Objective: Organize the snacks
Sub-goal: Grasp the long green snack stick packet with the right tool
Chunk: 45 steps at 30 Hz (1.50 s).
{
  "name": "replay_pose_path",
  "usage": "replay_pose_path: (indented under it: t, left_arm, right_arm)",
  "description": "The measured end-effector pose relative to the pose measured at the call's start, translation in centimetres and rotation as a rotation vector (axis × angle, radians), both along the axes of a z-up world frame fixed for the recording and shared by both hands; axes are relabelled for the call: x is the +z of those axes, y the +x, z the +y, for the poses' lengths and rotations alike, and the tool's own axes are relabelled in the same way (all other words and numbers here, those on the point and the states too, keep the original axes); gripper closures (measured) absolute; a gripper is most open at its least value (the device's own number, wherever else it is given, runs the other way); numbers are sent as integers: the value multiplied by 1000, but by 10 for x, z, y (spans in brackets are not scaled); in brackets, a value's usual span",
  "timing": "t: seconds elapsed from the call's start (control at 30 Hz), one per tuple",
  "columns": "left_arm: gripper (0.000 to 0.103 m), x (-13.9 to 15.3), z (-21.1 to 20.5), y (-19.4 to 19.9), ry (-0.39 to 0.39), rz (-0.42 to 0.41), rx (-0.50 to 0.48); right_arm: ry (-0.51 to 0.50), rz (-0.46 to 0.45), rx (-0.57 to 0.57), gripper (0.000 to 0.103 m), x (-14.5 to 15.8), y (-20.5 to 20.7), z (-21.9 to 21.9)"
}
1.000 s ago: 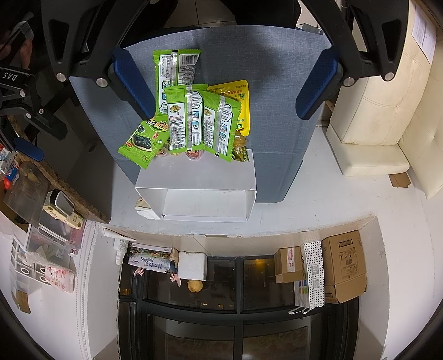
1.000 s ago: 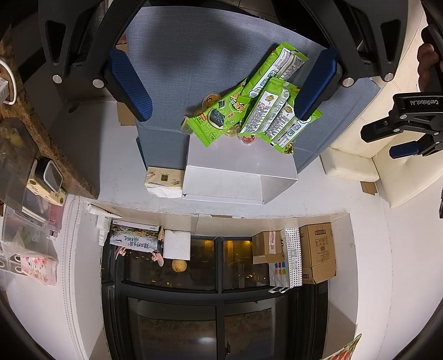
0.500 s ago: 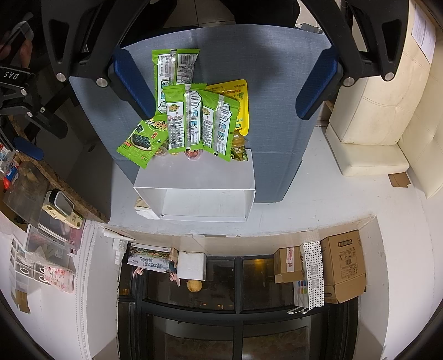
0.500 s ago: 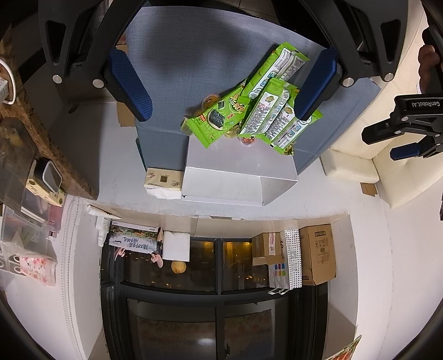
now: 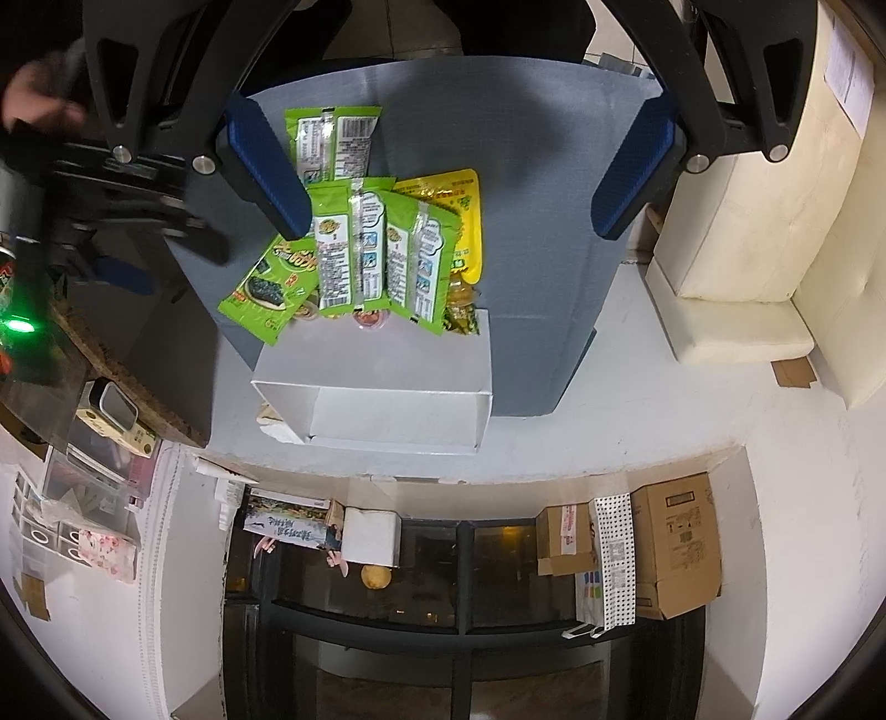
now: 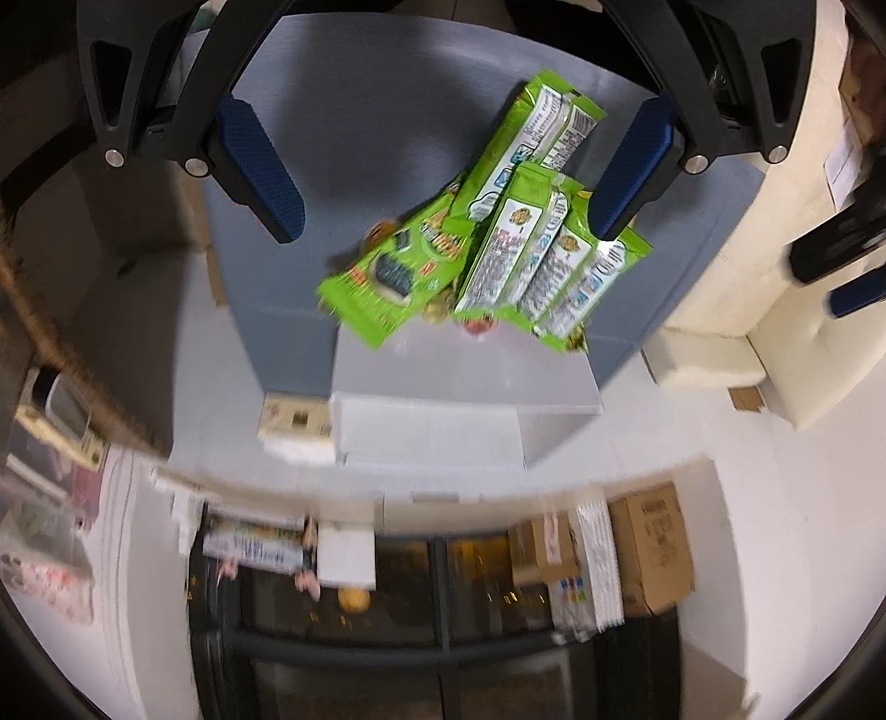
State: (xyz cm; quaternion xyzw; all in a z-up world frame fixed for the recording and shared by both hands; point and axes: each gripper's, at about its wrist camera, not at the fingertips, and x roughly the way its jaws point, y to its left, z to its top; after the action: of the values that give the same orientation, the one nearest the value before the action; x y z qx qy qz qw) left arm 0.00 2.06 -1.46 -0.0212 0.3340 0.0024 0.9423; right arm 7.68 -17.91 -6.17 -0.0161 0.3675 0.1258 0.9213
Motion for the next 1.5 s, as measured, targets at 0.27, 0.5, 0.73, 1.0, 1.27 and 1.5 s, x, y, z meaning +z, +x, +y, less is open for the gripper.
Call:
replay_pose_path:
  t: [0.27,0.5,0.73,1.0,1.27,1.5]
  left_arm:
    - [0,-15,25,-3,-20,29,36]
    - [0,-33,44,1,-36,59,59]
    - [0,-44,44,10,-44,86,49]
    - [0,-55,35,39,-75,87,-21]
    - [0,-87,7,104,-36,141,-80]
    - [0,-125,-2,153,-9,221,-93]
  right_arm:
    - [19,160,8,0,-57,70,54]
    - [26,265,-16,27,-91,100,59]
    - [98,276,53,60,-93,97,57]
    - [173,173,83,86,-48,72,24]
    - [264,64,44,86,-8,33,-25]
    - [301,19,9,86,7,16,-55]
